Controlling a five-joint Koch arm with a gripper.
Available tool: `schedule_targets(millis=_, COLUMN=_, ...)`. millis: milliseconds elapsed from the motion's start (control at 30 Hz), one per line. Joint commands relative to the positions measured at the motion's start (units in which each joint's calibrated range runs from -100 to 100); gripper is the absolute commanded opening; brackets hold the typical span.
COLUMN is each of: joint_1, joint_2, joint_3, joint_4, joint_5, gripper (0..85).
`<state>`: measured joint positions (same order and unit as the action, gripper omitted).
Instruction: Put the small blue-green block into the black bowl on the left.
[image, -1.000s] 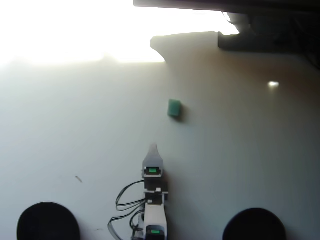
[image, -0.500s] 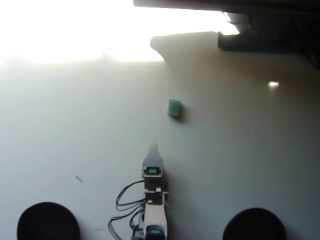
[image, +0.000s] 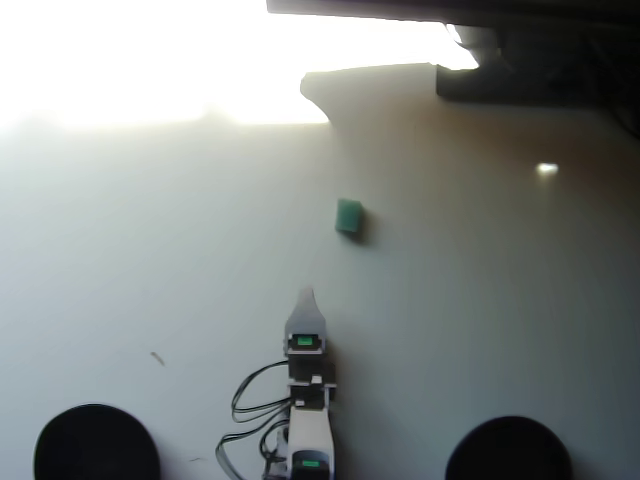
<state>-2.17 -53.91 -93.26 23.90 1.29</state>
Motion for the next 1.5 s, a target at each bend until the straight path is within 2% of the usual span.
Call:
schedule_targets(millis=0, joint_1=0.10, joint_2=0.19, joint_3=-0.09, joint_4=-1.16, joint_5=0.10, gripper=49.0)
schedule_targets(millis=600, joint_1=1.71, joint_2=0.08, joint_3=-0.18, joint_4=-1.00, joint_5=-0.73, gripper=47.6)
schedule_targets(millis=833, joint_1=0.24, joint_2=0.19, joint_3=-0.18, joint_4=-0.35, joint_5=-0.73, gripper=47.9)
schedule_targets(millis=1033, joint_1=-2.83, joint_2=-5.38, joint_3=5.18, joint_4=1.68, joint_5=-11.18, gripper=47.4)
schedule_targets(millis=1133, joint_1=-3.76, joint_2=-3.13, joint_3=8.97, joint_4=1.84, joint_5=-18.80, gripper=46.5)
schedule_targets(millis=1267, joint_1=-4.15, joint_2=0.30, joint_3=12.85, joint_4=4.76, joint_5=-27.40, gripper=46.4)
schedule_targets(millis=1467, joint_1=-3.96, joint_2=15.72, joint_3=16.18, joint_4=21.70, joint_5=-38.14, gripper=46.4)
